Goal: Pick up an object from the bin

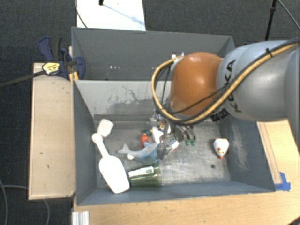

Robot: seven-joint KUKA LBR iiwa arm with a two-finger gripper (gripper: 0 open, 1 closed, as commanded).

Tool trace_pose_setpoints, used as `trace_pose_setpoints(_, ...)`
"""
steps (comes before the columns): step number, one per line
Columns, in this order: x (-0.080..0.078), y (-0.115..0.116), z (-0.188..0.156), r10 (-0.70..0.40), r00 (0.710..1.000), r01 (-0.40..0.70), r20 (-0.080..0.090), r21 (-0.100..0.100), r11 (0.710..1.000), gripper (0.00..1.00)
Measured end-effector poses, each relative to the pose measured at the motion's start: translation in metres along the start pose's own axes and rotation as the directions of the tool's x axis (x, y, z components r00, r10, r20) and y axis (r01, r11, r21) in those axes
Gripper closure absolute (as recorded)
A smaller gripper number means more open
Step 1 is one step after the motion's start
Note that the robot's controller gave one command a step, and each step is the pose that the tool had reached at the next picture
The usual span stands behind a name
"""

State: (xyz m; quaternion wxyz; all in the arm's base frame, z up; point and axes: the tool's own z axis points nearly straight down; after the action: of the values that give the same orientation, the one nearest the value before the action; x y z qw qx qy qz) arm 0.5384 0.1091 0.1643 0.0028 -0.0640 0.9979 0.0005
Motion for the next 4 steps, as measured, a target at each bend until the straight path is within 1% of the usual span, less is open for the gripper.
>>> trace_pose_setpoints(1,-0.020,0.009,0.078,-0.335,0.942,0.335,0.006,0.001,0.942,0.00)
trace_pose_setpoints(2,-0.024,0.008,0.104,-0.283,0.959,0.283,0.006,-0.003,0.959,0.00)
trace_pose_setpoints(3,-0.018,0.003,0.090,-0.345,0.939,0.345,0.009,-0.001,0.939,0.00)
trace_pose_setpoints(4,-0.032,0.010,0.094,-0.280,0.960,0.280,0.017,-0.001,0.960,1.00)
